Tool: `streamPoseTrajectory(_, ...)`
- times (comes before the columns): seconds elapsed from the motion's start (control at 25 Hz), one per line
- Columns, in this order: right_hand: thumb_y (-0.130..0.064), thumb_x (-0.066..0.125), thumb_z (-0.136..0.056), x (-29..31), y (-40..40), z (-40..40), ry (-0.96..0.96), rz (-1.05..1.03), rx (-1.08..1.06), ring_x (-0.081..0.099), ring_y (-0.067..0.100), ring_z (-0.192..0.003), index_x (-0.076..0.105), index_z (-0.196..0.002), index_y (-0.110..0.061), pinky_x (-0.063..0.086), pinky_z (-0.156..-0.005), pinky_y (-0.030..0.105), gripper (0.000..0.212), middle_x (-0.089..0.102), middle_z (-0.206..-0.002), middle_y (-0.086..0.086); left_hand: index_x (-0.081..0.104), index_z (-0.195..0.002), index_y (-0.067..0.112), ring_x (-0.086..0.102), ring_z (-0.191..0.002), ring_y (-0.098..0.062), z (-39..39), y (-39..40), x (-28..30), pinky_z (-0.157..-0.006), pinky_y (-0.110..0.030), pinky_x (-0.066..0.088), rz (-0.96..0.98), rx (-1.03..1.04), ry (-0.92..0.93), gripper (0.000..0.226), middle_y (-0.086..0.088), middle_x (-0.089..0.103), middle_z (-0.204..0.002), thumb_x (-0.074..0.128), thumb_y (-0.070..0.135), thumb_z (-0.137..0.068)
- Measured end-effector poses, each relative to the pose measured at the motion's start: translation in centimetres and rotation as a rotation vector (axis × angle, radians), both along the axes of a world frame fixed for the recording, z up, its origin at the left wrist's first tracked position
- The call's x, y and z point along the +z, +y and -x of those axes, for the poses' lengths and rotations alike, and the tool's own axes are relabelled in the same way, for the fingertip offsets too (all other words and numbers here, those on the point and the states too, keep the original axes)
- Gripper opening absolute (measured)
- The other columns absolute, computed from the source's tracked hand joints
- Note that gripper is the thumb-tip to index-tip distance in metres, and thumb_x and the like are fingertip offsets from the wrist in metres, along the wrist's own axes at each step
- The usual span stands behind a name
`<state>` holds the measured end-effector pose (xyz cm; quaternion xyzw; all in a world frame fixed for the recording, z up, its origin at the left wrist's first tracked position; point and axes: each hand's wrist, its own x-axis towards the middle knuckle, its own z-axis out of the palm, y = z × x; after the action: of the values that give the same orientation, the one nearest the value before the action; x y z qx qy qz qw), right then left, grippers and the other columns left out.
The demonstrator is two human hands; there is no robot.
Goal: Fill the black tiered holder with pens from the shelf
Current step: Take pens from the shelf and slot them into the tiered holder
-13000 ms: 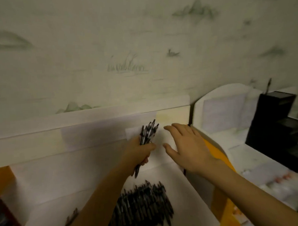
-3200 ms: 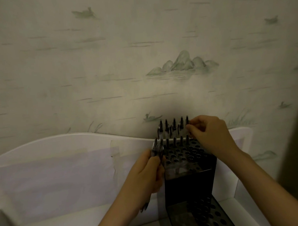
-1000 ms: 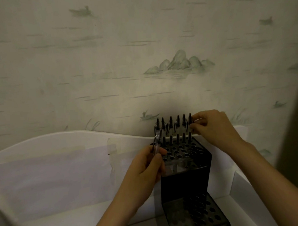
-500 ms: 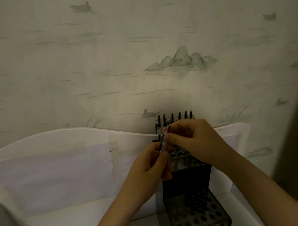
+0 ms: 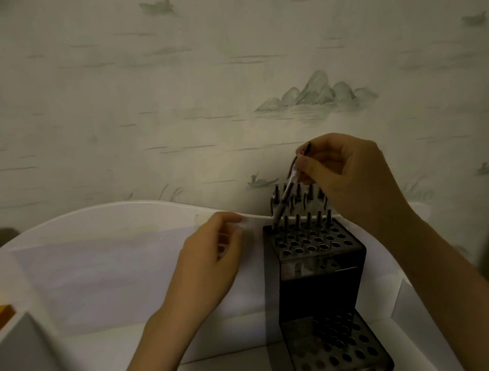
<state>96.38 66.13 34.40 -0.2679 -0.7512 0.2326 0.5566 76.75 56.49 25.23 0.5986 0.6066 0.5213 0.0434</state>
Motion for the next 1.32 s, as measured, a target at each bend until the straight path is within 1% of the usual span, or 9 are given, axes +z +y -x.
streamPoseTrajectory(0.16,-0.019,0.071,-0.087,-0.9,0.1,0.9,-0.185,-0.078,-0.124,0.069,0.006,-0.072,0.071,-0.1,-0.014,0.058,-0.074,0.022,0.014,0.072,-0.08,-0.004,0.059,-0.11,0.041,0.06,-0.087,0.008,0.4,-0.2,-0.3,-0.081,-0.024,0.054,0.065,0.041,0.067,0.02,0.024,0.063,-0.091,0.055,0.036,-0.091)
streamPoseTrajectory(0.36,-0.021,0.071,-0.087,-1.9,0.9,1.7,-0.256,-0.076,-0.123,0.067,0.002,-0.073,0.071,-0.1,-0.014,0.055,-0.073,0.014,0.014,0.071,-0.08,-0.007,0.058,-0.11,0.042,0.059,-0.09,0.009,0.1,-0.7,-0.4,-0.083,-0.024,0.053,0.09,0.054,0.08,0.021,0.024,0.063,-0.094,0.054,0.042,-0.09)
streamPoseTrajectory(0.52,-0.018,0.074,-0.084,-3.7,1.4,2.5,-0.333,0.005,-0.07,0.067,0.003,-0.072,0.072,-0.095,-0.015,0.057,-0.077,0.024,0.011,0.07,-0.078,-0.009,0.059,-0.108,0.041,0.06,-0.088,0.007,0.1,-1.1,-0.5,-0.082,-0.026,0.054,0.086,0.069,0.078,0.02,0.024,0.063,-0.092,0.054,0.041,-0.089)
streamPoseTrajectory(0.6,-0.019,0.075,-0.083,-4.4,1.6,2.6,-0.343,0.024,-0.053,0.065,-0.001,-0.069,0.07,-0.093,-0.02,0.056,-0.074,0.02,0.011,0.067,-0.075,-0.014,0.059,-0.109,0.042,0.06,-0.089,0.007,-0.1,-1.3,-0.6,-0.081,-0.026,0.054,0.09,0.072,0.079,0.019,0.023,0.064,-0.092,0.055,0.039,-0.09)
streamPoseTrajectory(0.68,-0.019,0.076,-0.082,-4.5,1.7,2.5,-0.342,0.01,-0.055,0.064,-0.002,-0.066,0.068,-0.095,-0.021,0.056,-0.071,0.018,0.015,0.065,-0.073,-0.016,0.058,-0.109,0.043,0.06,-0.089,0.007,-0.2,-1.6,-0.7,-0.082,-0.028,0.055,0.095,0.083,0.086,0.019,0.023,0.064,-0.092,0.055,0.039,-0.09)
streamPoseTrajectory(0.76,-0.019,0.077,-0.082,-4.6,1.5,2.3,-0.353,-0.017,-0.068,0.064,0.002,-0.07,0.065,-0.103,-0.02,0.057,-0.074,0.024,0.025,0.067,-0.078,-0.01,0.058,-0.109,0.043,0.06,-0.089,0.005,-0.3,-1.8,-0.7,-0.082,-0.031,0.055,0.103,0.103,0.096,0.019,0.023,0.064,-0.092,0.055,0.039,-0.09)
streamPoseTrajectory(0.92,-0.022,0.075,-0.082,-4.8,-0.4,1.9,-0.265,-0.308,-0.16,0.059,0.019,-0.09,0.059,-0.118,-0.014,0.052,-0.081,0.032,0.04,0.063,-0.1,0.002,0.054,-0.11,0.043,0.06,-0.087,0.002,-0.3,-2.8,-1.0,-0.078,-0.034,0.055,0.126,0.205,0.158,0.023,0.021,0.062,-0.093,0.049,0.046,-0.088)
streamPoseTrajectory(1.12,-0.028,0.066,-0.088,-6.0,-4.6,4.1,-0.284,-0.5,0.066,0.056,0.013,-0.103,0.057,-0.124,-0.013,0.043,-0.089,0.017,0.041,0.062,-0.116,0.002,0.045,-0.121,0.045,0.056,-0.097,0.001,0.1,-5.6,-1.7,-0.077,-0.027,0.051,0.175,0.425,0.288,0.034,0.023,0.058,-0.107,0.041,0.054,-0.089)
streamPoseTrajectory(1.32,-0.041,0.057,-0.092,-10.3,-7.2,7.9,-0.497,-0.341,0.3,0.054,0.009,-0.113,0.045,-0.135,-0.029,0.051,-0.091,0.028,0.046,0.055,-0.128,-0.011,0.041,-0.128,0.043,0.055,-0.105,-0.001,1.3,-11.5,-3.5,-0.079,-0.022,0.048,0.275,0.684,0.335,0.036,0.018,0.057,-0.118,0.046,0.049,-0.092)
